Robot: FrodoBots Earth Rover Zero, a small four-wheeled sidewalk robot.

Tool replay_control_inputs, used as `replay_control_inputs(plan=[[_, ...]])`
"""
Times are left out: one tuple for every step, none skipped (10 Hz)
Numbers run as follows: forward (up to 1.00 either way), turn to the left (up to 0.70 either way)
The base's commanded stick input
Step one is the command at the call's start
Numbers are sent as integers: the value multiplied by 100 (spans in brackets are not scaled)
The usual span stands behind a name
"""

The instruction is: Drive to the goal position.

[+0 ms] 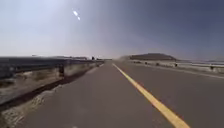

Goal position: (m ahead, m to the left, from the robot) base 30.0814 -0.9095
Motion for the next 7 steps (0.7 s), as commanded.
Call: replay_control_inputs(plan=[[50, 0], [50, 0], [50, 0], [50, 0], [50, 0], [50, 0], [50, 0]])
